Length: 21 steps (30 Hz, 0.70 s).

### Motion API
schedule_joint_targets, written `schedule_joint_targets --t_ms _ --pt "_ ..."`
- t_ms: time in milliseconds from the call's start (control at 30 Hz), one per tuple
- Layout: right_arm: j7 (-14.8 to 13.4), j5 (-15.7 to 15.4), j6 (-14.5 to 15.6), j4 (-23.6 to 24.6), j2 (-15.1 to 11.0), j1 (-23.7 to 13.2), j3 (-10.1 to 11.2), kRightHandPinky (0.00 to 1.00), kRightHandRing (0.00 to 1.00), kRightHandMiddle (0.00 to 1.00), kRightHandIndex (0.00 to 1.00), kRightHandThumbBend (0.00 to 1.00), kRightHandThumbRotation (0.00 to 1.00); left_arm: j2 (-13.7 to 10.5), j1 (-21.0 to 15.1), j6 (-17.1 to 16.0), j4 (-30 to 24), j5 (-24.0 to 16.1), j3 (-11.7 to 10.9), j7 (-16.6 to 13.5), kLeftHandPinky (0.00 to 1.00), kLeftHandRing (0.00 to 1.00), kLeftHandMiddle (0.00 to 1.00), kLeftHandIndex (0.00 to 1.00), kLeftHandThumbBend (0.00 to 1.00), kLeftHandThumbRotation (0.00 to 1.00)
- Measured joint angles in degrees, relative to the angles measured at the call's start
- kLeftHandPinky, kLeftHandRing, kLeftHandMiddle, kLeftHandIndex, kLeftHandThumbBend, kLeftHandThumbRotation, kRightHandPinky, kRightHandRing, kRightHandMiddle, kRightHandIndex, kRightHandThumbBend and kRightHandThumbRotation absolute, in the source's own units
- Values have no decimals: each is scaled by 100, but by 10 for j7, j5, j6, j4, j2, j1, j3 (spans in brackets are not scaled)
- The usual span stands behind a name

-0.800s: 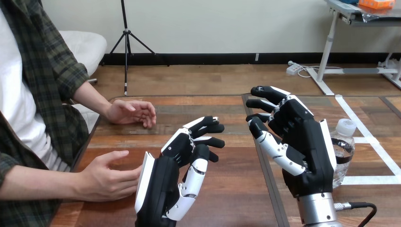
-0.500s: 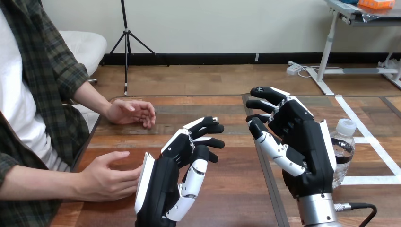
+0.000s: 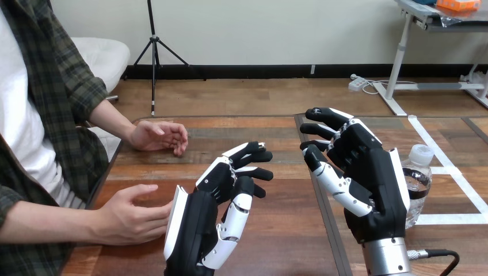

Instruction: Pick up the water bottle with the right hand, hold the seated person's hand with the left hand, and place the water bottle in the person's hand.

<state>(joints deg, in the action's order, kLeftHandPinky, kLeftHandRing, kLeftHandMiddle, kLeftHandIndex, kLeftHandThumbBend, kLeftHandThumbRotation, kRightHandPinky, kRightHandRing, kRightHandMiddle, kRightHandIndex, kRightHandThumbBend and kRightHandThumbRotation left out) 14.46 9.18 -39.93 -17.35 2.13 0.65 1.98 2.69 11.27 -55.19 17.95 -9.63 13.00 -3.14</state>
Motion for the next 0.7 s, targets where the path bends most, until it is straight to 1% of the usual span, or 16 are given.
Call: schedule_joint_targets --t_ms 167,400,500,700 --pt "-1 0 -12 0 0 1 0 61 72 77 70 60 22 0 0 0 0 0 0 0 51 64 73 76 16 75" --pt "-2 0 -45 2 -1 1 2 64 74 79 72 61 20 0 0 0 0 0 0 0 51 64 73 76 17 75" --pt "-3 0 -63 2 -2 1 4 64 74 79 73 63 18 0 0 0 0 0 0 0 51 64 73 76 17 75" --pt "-6 -3 -114 2 -3 -1 12 62 72 78 72 66 17 0 0 0 0 0 0 0 51 64 73 75 18 76"
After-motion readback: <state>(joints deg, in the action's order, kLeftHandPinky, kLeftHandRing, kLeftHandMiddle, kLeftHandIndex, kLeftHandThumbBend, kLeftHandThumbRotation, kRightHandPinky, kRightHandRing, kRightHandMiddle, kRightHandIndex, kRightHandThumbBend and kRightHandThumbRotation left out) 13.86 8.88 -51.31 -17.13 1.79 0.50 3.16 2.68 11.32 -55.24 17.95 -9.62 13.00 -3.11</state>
